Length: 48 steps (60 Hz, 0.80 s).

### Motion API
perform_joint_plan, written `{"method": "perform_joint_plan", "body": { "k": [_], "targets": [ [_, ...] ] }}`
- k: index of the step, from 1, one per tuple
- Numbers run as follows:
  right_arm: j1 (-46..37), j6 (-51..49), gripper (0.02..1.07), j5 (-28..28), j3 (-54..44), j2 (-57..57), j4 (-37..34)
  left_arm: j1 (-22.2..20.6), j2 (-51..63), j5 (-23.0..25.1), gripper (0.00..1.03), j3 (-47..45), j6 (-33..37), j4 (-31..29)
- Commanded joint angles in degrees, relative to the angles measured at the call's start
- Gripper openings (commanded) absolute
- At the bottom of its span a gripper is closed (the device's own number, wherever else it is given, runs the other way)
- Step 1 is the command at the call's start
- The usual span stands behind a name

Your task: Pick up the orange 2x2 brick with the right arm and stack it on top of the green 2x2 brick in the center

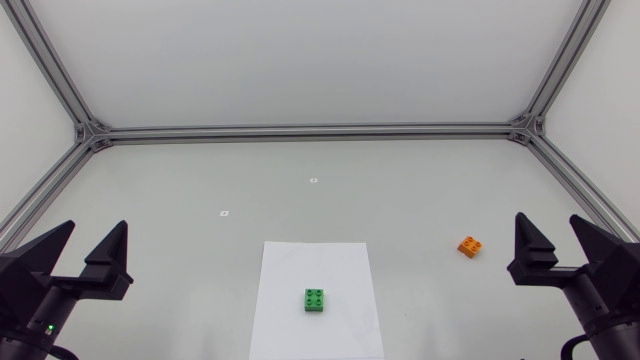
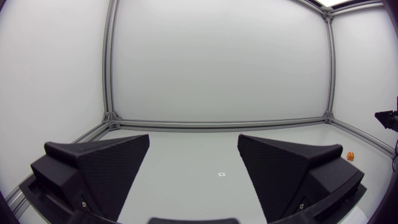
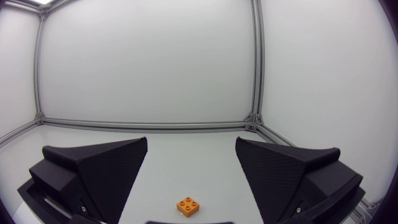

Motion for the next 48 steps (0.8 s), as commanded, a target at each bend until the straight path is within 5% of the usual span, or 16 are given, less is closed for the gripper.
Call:
{"method": "perform_joint_plan", "body": {
  "k": [1,31,48],
  "targets": [
    [0.4,1.4,1.03,-0.2,-1.2,-0.6,-0.1,0.0,-0.3,0.2,0.99,-2.3,0.3,-0.6],
    [0.5,0.0,1.03,-2.9,4.8,0.1,-3.5,0.0,-0.3,0.2,0.99,-2.3,0.3,-0.6],
    [0.4,-0.3,1.03,-3.2,20.2,19.0,-8.0,0.0,-0.3,0.2,0.99,-2.3,0.3,-0.6]
  ]
}}
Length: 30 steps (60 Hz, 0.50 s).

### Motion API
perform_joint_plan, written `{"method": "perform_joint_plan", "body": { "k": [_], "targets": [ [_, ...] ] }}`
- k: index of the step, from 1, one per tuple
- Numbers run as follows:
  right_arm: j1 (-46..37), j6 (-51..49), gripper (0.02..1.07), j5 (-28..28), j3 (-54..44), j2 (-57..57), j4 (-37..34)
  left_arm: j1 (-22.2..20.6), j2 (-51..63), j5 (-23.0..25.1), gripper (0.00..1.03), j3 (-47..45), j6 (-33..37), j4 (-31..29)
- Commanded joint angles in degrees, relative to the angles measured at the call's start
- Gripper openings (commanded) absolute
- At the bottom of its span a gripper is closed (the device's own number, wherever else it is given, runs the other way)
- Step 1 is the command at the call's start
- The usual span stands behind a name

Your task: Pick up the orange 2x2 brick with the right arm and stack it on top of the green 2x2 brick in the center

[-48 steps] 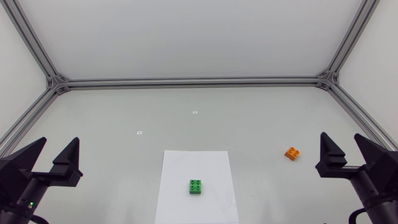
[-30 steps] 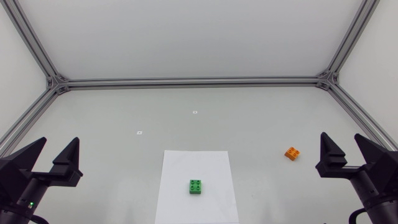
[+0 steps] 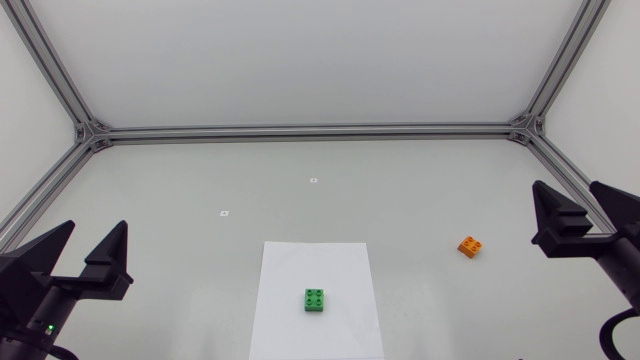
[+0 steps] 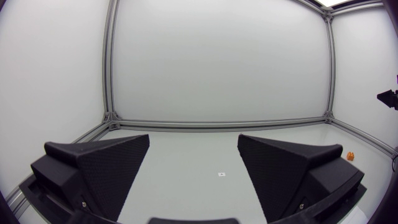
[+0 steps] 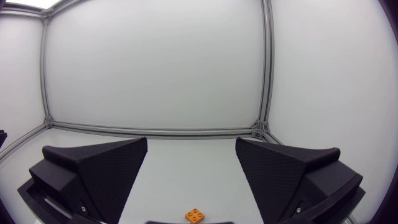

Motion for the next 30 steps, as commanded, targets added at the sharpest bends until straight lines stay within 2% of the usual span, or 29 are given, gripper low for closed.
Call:
{"method": "perform_joint_plan", "body": {
  "k": [1,18,30],
  "targets": [
    [0.0,-0.3,1.03,-0.3,5.1,7.7,-2.0,0.0,-0.3,0.2,0.99,-2.3,0.3,-0.6],
    [-1.0,-3.3,1.03,-2.9,15.5,26.5,-8.7,0.0,-0.3,0.2,0.99,-2.3,0.3,-0.6],
    [-1.9,-9.4,1.03,-1.6,22.2,39.4,-15.5,0.0,-0.3,0.2,0.99,-2.3,0.3,-0.6]
  ]
}}
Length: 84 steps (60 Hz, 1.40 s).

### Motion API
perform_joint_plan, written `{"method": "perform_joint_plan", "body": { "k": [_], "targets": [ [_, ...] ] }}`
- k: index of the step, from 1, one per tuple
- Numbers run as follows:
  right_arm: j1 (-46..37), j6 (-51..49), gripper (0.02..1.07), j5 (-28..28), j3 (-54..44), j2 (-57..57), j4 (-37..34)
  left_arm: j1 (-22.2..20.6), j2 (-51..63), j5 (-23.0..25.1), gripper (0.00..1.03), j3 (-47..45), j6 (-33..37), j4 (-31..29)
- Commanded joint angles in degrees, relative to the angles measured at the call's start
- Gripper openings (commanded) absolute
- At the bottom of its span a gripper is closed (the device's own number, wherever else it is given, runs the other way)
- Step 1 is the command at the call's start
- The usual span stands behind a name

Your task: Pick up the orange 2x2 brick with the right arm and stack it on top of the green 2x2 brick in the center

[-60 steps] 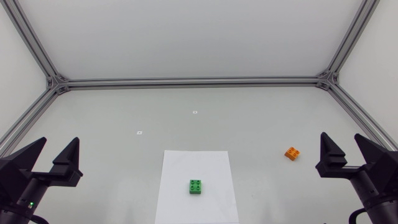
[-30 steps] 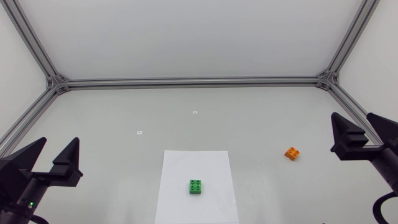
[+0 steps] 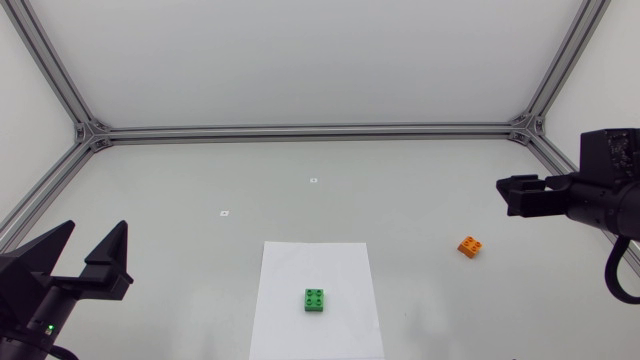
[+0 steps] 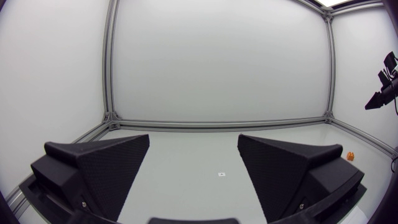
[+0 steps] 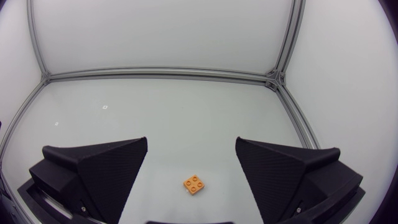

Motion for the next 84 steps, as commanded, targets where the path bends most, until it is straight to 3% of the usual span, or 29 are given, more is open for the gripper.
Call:
{"method": "perform_joint_plan", "body": {
  "k": [1,12,27,34,41,49,61,84],
  "targets": [
    [-0.9,-5.4,1.03,2.0,3.9,6.4,-3.1,0.0,-0.3,0.2,0.99,-2.3,0.3,-0.6],
    [2.4,-24.1,1.02,19.0,11.4,20.7,-9.5,0.0,-0.3,0.2,0.99,-2.3,0.3,-0.6],
    [1.9,-29.1,1.02,15.4,8.0,26.3,-3.1,0.0,-0.3,0.2,0.99,-2.3,0.3,-0.6],
    [1.5,-28.8,1.02,11.8,10.0,31.1,-4.0,0.0,-0.3,0.2,0.99,-2.3,0.3,-0.6],
    [-0.9,-30.9,1.02,4.6,13.8,35.4,-9.0,0.0,-0.3,0.2,0.99,-2.3,0.3,-0.6],
    [-2.9,-34.2,1.02,4.6,16.9,39.7,-10.0,0.0,-0.3,0.2,0.99,-2.3,0.3,-0.6],
    [-4.4,-38.3,1.02,0.3,24.3,46.4,-22.4,0.0,-0.3,0.2,0.99,-2.3,0.3,-0.6],
    [-3.8,-42.2,1.02,1.5,24.4,52.4,-22.9,0.0,-0.3,0.2,0.99,-2.3,0.3,-0.6]
  ]
}}
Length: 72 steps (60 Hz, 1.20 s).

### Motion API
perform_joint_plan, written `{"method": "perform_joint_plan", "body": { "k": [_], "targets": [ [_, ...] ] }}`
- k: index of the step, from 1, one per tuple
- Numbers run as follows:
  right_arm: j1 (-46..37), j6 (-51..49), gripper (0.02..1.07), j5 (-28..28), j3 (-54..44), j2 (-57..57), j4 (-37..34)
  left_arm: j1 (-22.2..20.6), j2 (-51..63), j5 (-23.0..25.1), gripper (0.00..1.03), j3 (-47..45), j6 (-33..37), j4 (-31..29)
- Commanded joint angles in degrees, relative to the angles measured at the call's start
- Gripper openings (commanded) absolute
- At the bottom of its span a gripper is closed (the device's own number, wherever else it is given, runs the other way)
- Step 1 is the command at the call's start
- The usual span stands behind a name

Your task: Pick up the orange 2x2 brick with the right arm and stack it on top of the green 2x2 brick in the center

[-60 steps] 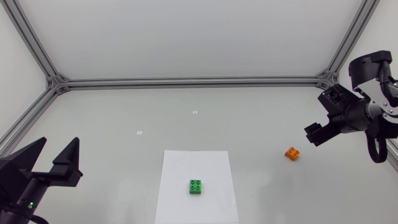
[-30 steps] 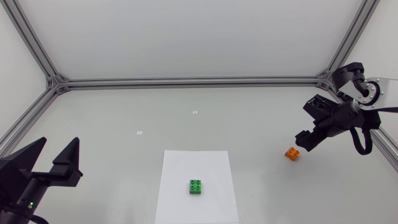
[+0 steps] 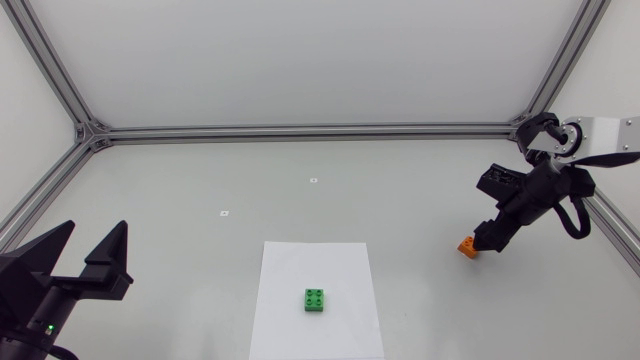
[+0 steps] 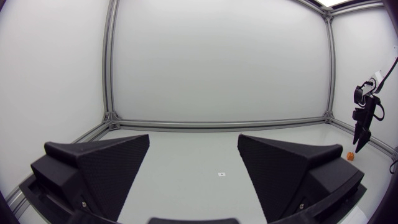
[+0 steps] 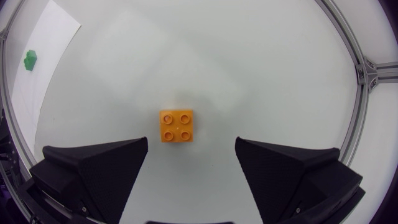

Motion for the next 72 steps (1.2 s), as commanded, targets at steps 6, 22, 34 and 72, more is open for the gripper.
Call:
{"method": "perform_joint_plan", "body": {
  "k": [6,22,34,72],
  "targets": [
    [0.1,-1.8,1.02,-1.0,0.7,3.7,-0.7,0.0,-0.3,0.2,0.99,-2.3,0.3,-0.6],
    [1.5,-1.3,1.02,-1.0,0.7,5.8,1.8,0.0,-0.3,0.2,0.99,-2.3,0.3,-0.6],
    [2.7,-0.6,0.97,-1.1,0.7,7.0,2.5,0.0,-0.3,0.2,0.99,-2.3,0.3,-0.6],
    [2.3,-1.1,0.75,-1.5,1.2,6.8,2.4,0.0,-0.3,0.2,0.99,-2.3,0.3,-0.6]
  ]
}}
